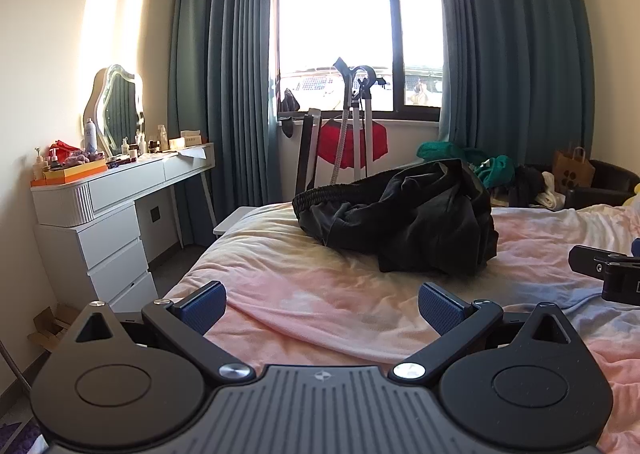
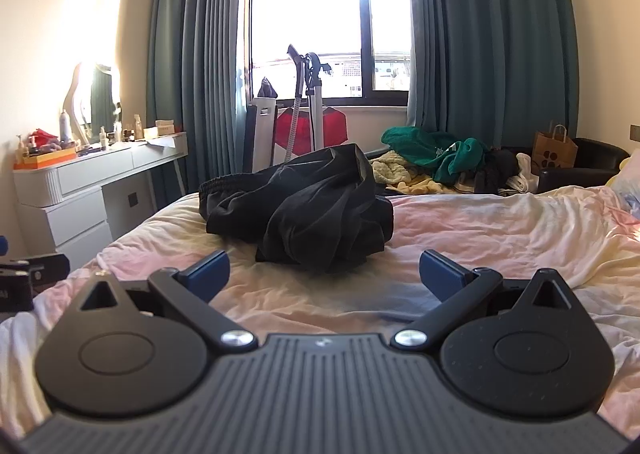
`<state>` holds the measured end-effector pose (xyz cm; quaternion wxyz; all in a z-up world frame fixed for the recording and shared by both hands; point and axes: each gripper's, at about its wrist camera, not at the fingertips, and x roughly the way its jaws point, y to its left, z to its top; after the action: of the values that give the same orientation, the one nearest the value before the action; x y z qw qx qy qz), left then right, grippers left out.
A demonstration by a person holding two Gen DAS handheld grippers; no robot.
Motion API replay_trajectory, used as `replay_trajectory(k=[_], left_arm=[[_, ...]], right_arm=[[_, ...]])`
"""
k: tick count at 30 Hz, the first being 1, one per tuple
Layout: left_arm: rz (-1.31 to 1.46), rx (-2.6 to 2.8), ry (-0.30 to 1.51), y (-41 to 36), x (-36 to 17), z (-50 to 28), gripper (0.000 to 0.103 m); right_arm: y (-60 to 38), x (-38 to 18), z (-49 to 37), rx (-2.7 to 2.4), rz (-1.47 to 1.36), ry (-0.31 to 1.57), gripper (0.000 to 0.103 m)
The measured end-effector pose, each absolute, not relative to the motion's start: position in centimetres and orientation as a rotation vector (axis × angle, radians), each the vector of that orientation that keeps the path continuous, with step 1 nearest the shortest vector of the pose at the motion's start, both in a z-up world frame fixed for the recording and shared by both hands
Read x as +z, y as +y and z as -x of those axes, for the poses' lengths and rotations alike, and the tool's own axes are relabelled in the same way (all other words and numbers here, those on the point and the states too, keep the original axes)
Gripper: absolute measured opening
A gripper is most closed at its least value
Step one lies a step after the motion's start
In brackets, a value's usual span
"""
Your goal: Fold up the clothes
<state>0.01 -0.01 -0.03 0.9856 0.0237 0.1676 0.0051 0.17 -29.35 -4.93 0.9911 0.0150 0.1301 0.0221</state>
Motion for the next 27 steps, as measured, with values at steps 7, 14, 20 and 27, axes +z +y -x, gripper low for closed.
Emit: replay_trajectory(k=[7,14,20,27], left_arm=[[-0.05,0.014,0.329,0.0,0.3,0.2,0.103],[-0.038,0.011,0.317,-0.1,0.6,0.7,0.103],[-0.036,0.016,0.316,-0.1,0.4,0.8,0.103],[-0.038,0.016,0.322,-0.1,0.1,0.6,0.103]], right_arm=[[-28.6,-5.1,-0.1,0.037,-0.029,0.249,0.103],[-28.3,-5.3,0.0,0.031,-0.028,0.24,0.103],[-28.6,-5.6,0.0,0.029,-0.026,0.236,0.103],[-28.8,-5.5,0.1,0.024,-0.032,0.23,0.103]])
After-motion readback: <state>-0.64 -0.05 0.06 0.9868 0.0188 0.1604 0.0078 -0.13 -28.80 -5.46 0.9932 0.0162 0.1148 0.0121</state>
